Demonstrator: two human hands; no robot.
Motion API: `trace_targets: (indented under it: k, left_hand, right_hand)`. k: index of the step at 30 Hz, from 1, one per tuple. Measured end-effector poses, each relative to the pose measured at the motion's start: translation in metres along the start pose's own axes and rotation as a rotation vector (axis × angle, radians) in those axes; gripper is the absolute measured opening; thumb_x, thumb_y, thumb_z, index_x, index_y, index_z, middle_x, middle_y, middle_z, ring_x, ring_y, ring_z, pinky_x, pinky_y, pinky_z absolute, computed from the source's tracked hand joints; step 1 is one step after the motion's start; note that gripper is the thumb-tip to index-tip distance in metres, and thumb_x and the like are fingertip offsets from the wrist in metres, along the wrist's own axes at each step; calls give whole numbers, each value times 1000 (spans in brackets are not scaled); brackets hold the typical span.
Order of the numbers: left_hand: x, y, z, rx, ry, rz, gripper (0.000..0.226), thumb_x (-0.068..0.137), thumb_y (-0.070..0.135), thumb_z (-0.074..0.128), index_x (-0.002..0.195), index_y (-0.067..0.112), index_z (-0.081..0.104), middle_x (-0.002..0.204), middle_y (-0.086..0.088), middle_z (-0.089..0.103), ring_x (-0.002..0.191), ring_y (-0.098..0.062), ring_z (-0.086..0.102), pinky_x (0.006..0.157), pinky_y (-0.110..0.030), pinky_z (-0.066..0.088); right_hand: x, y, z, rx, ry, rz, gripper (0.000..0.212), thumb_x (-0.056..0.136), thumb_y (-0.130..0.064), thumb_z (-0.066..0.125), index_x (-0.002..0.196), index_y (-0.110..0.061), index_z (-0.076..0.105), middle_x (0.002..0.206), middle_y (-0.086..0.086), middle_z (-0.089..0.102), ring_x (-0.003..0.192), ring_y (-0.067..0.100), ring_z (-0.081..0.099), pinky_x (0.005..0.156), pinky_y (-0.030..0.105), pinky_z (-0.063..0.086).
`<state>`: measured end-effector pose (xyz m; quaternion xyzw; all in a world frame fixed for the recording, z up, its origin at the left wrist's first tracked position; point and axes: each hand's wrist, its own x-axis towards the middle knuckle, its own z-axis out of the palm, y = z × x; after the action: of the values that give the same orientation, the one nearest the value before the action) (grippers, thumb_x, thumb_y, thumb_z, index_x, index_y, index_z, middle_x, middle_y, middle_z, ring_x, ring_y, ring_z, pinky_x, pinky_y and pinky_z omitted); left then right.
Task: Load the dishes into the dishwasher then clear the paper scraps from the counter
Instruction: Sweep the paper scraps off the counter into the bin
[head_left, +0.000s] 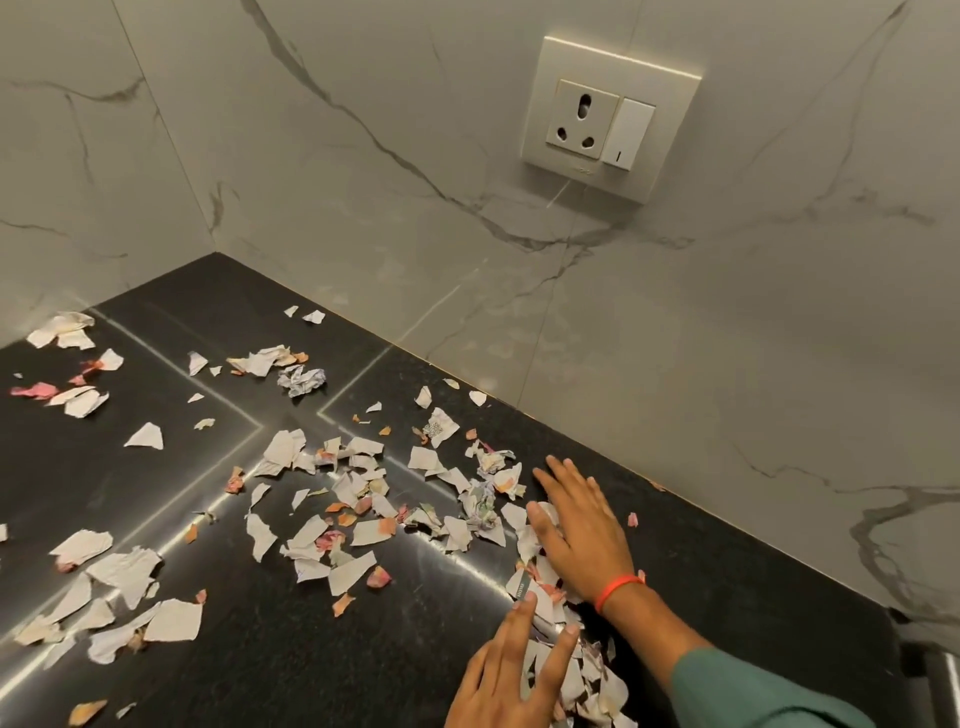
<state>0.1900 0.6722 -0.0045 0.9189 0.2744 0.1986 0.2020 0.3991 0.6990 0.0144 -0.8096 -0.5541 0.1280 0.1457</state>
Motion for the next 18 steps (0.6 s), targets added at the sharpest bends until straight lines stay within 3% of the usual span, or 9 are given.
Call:
trace_targets:
  k: [2, 3, 5, 7, 9, 12, 14, 16, 18]
  left_hand:
    - [-12, 9, 7, -46, -34, 30, 91, 77, 48, 79, 157, 35, 36, 151, -10, 53, 133, -20, 58, 92, -31, 55]
    - [-19, 10, 14, -55, -45, 52, 86, 79, 49, 78, 155, 36, 40, 151, -10, 54, 134, -20, 57, 94, -30, 54]
    - [-32, -6, 23, -54, -30, 92, 63, 90, 60, 59, 148, 39, 50, 151, -2, 54, 132, -13, 58, 98, -22, 51]
    - [-43, -19, 38, -34, 21, 93, 74, 90, 79, 33, 148, 35, 49, 153, 14, 46, 132, 4, 52, 102, -7, 40]
    - [-37, -24, 42, -50, 78, 87, 83, 87, 82, 25, 151, 31, 38, 153, 20, 40, 133, 8, 45, 103, -1, 34]
    - [-10, -10, 14, -142, 107, 45, 48, 102, 57, 40, 144, 37, 50, 145, 3, 58, 127, -7, 61, 100, -20, 50]
    - [-1, -7, 11, -75, 79, 66, 42, 104, 38, 48, 145, 37, 51, 142, -12, 61, 129, -21, 61, 93, -30, 57]
    - [7, -7, 3, -80, 26, 52, 46, 101, 33, 52, 146, 37, 51, 143, -14, 59, 131, -24, 59, 93, -33, 58]
    - [10, -15, 1, -45, 39, 52, 48, 97, 35, 60, 145, 37, 54, 143, -15, 60, 130, -24, 61, 93, -33, 58]
  right_hand:
    - [-18, -9, 10, 93, 8, -51, 74, 96, -72, 3, 156, -37, 29, 166, -16, 19, 153, -2, 3, 127, 40, 9]
    - [-30, -14, 13, 153, 1, -79, 69, 98, -70, 7, 155, -39, 32, 164, -19, 22, 152, -5, 5, 127, 39, 10]
    - [-60, -23, 19, 274, -22, -106, 62, 100, -68, 14, 149, -42, 41, 160, -25, 28, 150, -8, 11, 127, 32, 8]
    - [-84, -27, 20, 404, -28, -62, 57, 100, -68, 21, 143, -44, 50, 154, -33, 36, 148, -9, 19, 125, 27, 8]
    - [-94, -28, 16, 481, -30, -29, 52, 101, -65, 27, 138, -43, 56, 148, -36, 42, 146, -9, 26, 124, 26, 12]
    - [-88, -25, 1, 500, -56, -19, 38, 102, -57, 41, 134, -45, 59, 147, -35, 44, 140, -12, 34, 119, 19, 25]
    - [-74, -15, -14, 427, 48, -5, 34, 102, -49, 46, 132, -43, 61, 148, -33, 42, 137, -14, 36, 114, 15, 29]
    - [-55, 1, -29, 379, 209, 46, 31, 103, -41, 49, 131, -36, 63, 146, -27, 45, 135, -11, 39, 116, 23, 32]
    - [-38, 19, -43, 362, 245, 138, 36, 103, -39, 50, 137, -31, 59, 150, -18, 45, 138, -5, 35, 119, 35, 34]
